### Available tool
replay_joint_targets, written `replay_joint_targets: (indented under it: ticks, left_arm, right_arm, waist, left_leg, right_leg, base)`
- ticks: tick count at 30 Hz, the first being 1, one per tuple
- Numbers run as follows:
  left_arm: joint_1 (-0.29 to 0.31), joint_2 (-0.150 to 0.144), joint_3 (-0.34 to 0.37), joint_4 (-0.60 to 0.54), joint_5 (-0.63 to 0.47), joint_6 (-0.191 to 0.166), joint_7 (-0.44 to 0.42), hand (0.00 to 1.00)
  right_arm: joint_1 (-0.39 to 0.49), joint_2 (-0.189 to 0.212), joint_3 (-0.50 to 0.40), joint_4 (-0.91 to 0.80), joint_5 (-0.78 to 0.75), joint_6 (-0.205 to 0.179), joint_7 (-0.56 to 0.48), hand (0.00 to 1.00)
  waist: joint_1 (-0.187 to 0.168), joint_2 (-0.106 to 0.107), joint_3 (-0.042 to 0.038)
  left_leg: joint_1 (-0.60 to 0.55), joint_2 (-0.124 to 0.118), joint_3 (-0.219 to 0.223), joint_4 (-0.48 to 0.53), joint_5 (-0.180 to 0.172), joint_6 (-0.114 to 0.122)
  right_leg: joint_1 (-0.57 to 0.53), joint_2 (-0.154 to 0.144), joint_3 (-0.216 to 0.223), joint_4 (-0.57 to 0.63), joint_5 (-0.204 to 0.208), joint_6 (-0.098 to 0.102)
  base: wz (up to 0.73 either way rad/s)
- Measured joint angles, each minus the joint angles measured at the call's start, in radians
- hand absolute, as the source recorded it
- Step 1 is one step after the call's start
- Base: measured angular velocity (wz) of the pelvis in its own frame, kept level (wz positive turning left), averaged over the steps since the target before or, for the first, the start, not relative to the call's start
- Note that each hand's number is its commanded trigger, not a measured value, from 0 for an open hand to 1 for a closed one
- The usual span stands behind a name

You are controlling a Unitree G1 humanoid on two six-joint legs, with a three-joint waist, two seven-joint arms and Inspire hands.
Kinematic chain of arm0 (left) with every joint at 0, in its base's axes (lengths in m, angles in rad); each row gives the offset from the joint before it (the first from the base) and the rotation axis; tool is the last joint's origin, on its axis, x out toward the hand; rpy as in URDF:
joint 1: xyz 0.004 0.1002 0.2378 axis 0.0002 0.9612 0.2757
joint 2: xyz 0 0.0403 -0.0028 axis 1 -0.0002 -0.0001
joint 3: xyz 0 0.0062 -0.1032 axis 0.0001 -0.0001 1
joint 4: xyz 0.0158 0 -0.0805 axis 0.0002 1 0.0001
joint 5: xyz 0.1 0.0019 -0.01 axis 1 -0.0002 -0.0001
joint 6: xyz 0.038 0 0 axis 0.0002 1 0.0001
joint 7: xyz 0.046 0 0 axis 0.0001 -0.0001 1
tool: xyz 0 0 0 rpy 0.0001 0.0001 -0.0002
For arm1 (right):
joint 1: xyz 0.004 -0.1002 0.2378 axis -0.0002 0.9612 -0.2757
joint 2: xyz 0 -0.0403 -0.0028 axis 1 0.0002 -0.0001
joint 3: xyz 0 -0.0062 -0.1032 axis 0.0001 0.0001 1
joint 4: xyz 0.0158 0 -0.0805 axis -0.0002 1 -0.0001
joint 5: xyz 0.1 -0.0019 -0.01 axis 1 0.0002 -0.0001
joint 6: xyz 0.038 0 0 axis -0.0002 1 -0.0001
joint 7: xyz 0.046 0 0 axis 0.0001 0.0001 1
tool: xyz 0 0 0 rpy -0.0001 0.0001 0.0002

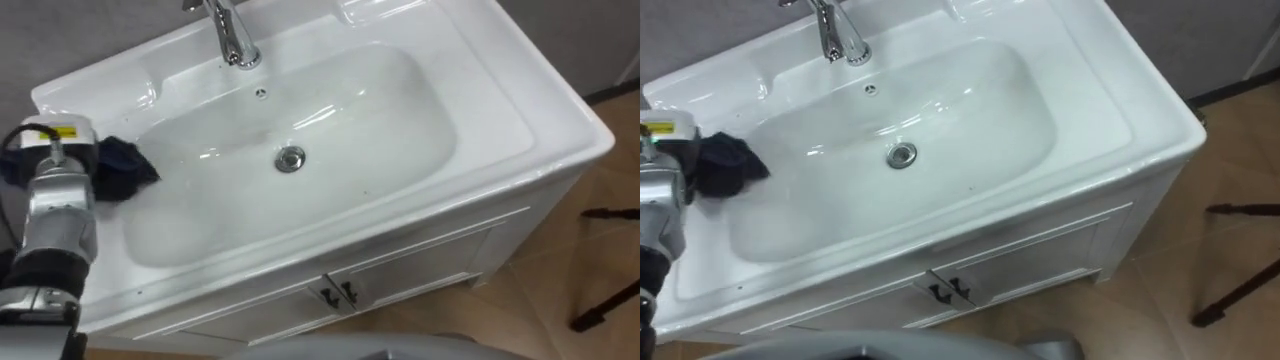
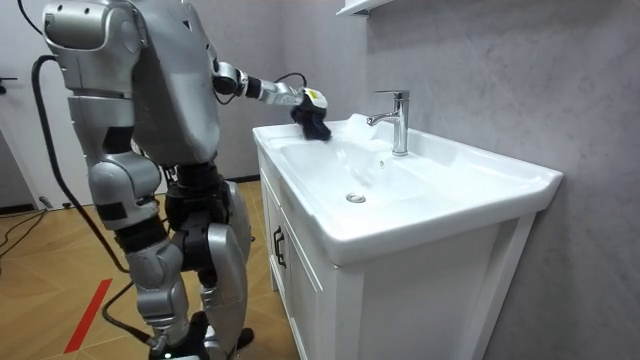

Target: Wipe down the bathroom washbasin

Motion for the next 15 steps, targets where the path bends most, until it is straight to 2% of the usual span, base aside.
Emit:
replay_joint_targets:
  ticks: [3,4,7,11,15]
  left_arm:
    - [0.011,0.022,0.013,0.000,0.000,0.007,-0.005,1.00]
    - [0.011,0.023,0.021,0.000,0.000,0.007,-0.005,1.00]
    - [0.019,0.026,0.029,0.000,0.001,0.009,-0.005,1.00]
    - [0.019,0.026,0.030,-0.002,-0.002,0.009,-0.004,1.00]
    - [0.019,0.026,0.046,-0.001,-0.067,0.006,0.018,1.00]
  right_arm:
    - [-0.001,0.001,0.002,0.002,0.013,-0.010,0.000,0.00]
    - [-0.003,0.001,0.013,0.006,0.020,-0.016,0.000,0.00]
    - [-0.020,0.002,0.021,0.013,0.043,-0.032,0.000,0.00]
    - [-0.019,0.002,0.028,0.001,0.103,-0.043,-0.002,0.00]
    - [-0.022,0.002,0.037,0.001,0.145,-0.061,-0.012,0.00]
  waist:
    - [0.009,-0.002,0.0015]
    - [0.023,-0.002,0.0023]
    - [0.028,-0.001,0.0052]
    - [0.029,0.001,0.0044]
    - [0.036,0.004,0.0027]
  left_leg:
    - [-0.002,-0.003,-0.009,0.000,-0.004,-0.004]
    - [-0.003,-0.005,-0.016,0.000,-0.004,-0.004]
    - [-0.007,-0.011,-0.035,0.001,-0.004,-0.004]
    - [-0.022,-0.016,-0.056,0.011,-0.004,-0.003]
    - [-0.027,-0.016,-0.057,0.013,-0.004,-0.003]
  right_leg:
    - [0.004,-0.004,-0.017,0.002,-0.006,0.004]
    - [0.004,-0.005,-0.019,0.001,-0.006,0.005]
    - [0.003,-0.009,-0.027,0.001,-0.010,0.009]
    - [0.000,-0.016,-0.044,0.002,-0.011,0.012]
    - [-0.001,-0.016,-0.053,0.001,-0.011,0.012]
  base:
    - [0.21]
    - [0.11]
    - [0.12]
    - [0.11]
    - [0.06]
